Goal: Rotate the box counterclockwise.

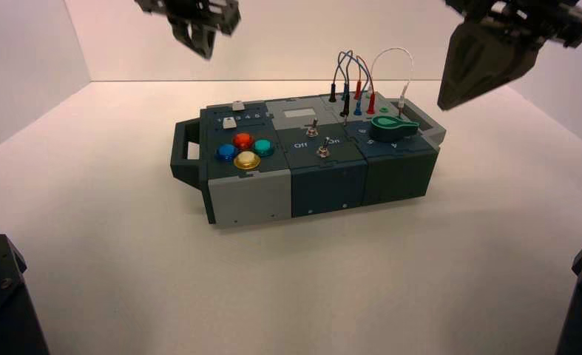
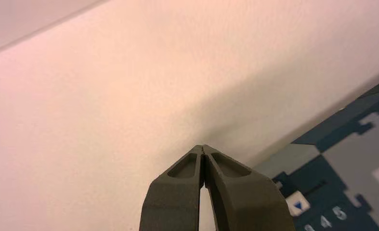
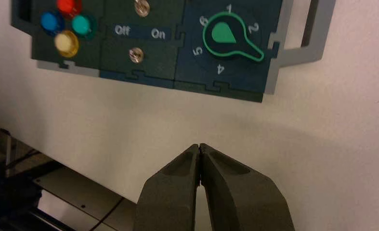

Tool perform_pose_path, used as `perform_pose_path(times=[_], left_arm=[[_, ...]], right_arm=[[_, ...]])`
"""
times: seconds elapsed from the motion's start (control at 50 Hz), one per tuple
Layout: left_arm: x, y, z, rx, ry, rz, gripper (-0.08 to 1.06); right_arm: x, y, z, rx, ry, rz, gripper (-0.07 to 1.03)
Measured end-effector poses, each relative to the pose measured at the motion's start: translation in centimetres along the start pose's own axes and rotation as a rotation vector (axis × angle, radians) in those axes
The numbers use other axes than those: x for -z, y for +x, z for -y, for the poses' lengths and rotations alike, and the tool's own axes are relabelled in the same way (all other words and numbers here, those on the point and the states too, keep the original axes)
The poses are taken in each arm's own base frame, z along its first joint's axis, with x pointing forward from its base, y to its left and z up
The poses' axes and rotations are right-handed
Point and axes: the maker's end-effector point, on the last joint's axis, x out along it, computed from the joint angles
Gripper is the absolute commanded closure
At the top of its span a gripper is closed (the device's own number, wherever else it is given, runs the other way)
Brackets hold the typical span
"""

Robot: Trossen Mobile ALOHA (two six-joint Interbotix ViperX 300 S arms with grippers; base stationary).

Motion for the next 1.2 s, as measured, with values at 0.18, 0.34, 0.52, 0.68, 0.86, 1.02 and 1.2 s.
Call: perform_pose_path(times=[0.18,0.34,0.52,0.68,0.86,1.02,1.2], left_arm=[[0.1,1.5,1.3,0.012,0.024,-0.022,1.01],[0.3,2.7,2.2,0.021,0.043,-0.042,1.01],[0.5,3.7,2.4,0.021,0.047,-0.058,1.01],[1.2,4.9,2.6,0.022,0.053,-0.084,1.01],[2.2,6.0,2.9,0.024,0.062,-0.115,1.01],[2.3,6.1,3.0,0.025,0.064,-0.118,1.01],[2.3,6.0,3.6,0.031,0.075,-0.116,1.01]], right_arm=[[0.3,1.3,0.3,0.009,0.013,-0.049,0.99],[0.6,3.1,0.7,0.022,0.029,-0.126,0.99],[0.4,5.1,1.1,0.031,0.050,-0.194,0.99],[0.1,6.6,1.2,0.036,0.066,-0.239,0.99],[0.0,8.2,1.6,0.046,0.078,-0.279,0.99],[-0.5,9.4,1.8,0.053,0.087,-0.295,0.99],[-0.9,10.5,2.0,0.057,0.094,-0.312,0.98]])
